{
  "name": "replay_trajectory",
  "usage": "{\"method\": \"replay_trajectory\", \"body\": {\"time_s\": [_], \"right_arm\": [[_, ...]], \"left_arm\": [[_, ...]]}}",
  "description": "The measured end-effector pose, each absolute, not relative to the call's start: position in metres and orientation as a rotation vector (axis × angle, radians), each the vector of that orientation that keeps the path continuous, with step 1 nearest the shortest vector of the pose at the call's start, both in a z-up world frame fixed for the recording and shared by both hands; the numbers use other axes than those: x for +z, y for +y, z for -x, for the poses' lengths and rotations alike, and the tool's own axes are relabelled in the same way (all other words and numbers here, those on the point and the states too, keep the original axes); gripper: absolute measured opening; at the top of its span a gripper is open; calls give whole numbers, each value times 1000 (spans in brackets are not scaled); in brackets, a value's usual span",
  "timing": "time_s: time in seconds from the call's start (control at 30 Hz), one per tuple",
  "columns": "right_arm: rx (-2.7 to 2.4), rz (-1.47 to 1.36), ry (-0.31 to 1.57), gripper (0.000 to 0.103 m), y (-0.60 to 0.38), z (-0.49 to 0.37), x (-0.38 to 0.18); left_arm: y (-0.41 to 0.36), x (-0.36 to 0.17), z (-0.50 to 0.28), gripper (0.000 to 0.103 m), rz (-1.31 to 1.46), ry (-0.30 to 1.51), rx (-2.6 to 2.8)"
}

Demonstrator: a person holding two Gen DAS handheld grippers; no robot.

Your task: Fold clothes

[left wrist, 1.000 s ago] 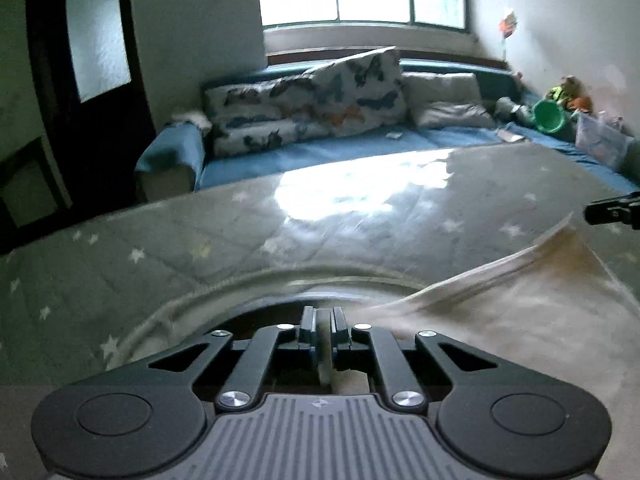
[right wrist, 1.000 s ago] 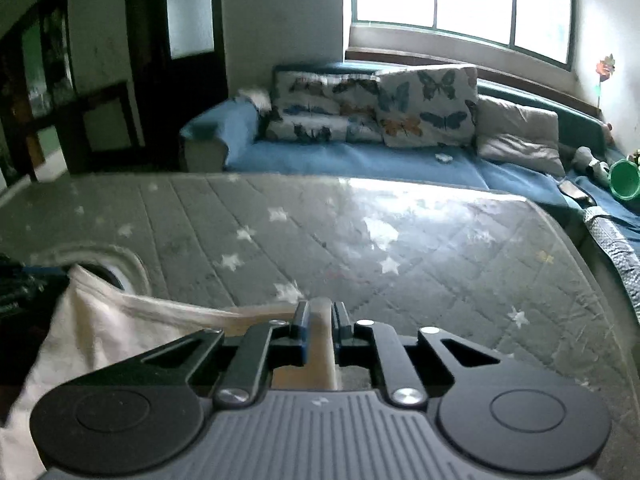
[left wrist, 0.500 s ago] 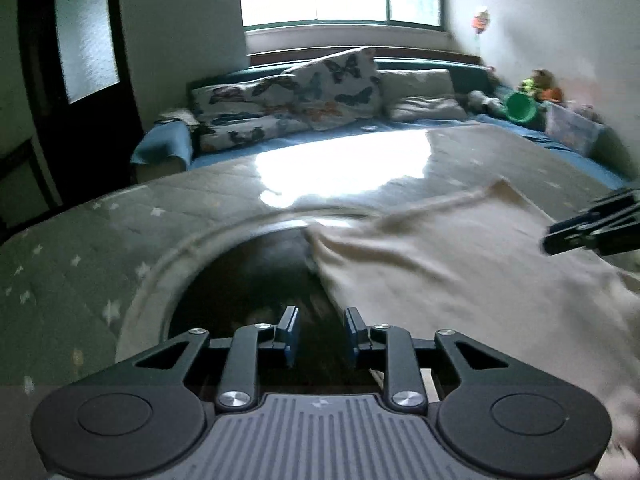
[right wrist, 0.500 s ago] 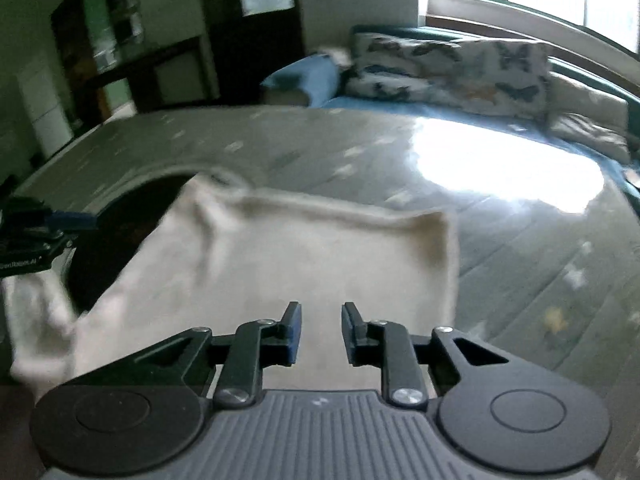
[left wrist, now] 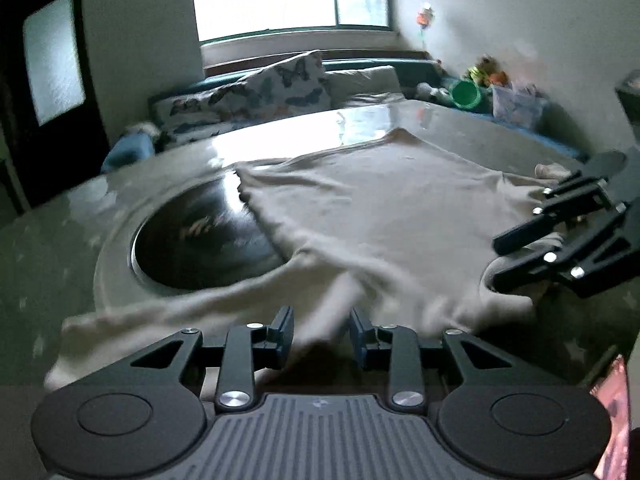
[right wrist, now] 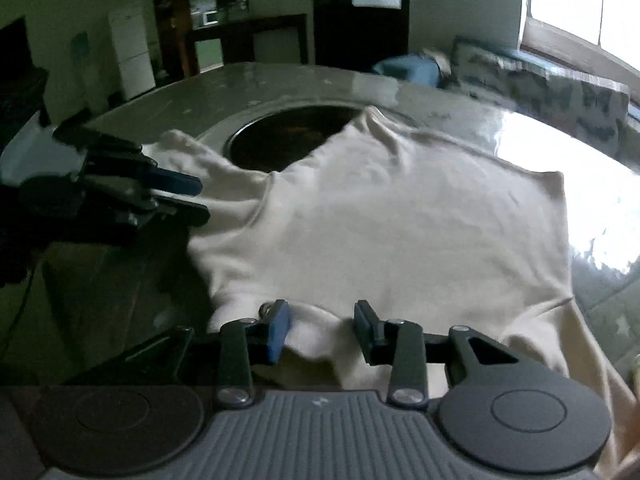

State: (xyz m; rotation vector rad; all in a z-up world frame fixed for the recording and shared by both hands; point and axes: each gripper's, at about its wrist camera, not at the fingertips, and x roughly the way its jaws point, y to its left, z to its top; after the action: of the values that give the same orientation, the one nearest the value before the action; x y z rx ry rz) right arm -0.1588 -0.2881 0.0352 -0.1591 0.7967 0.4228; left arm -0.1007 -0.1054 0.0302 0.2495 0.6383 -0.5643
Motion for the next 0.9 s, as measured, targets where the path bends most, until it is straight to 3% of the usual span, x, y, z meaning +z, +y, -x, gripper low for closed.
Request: {"method": "replay_trajectory", "body": {"time_s": [0.2,0.53,0.57,0.7,0.77,0.9], "right_arm": [[411,88,765,38,-294,166,42],[406,72,787,41,-293,167,33],[405,75,787,41,-293,167,33],[403,86,783,43,-290,168,35],[405,89,771,43,-289,167,38],[419,87,740,44,-282,161,44]], "left_arm": [[-52,47,91,40,-138,566,-267],[4,32,54,47,-9,658,46],[5,29,52,45,4,665,43],[6,25,47,11,28,664,32],[6,27,44,6,8,650,33],[9,40,36,5,-42,583,61]]}}
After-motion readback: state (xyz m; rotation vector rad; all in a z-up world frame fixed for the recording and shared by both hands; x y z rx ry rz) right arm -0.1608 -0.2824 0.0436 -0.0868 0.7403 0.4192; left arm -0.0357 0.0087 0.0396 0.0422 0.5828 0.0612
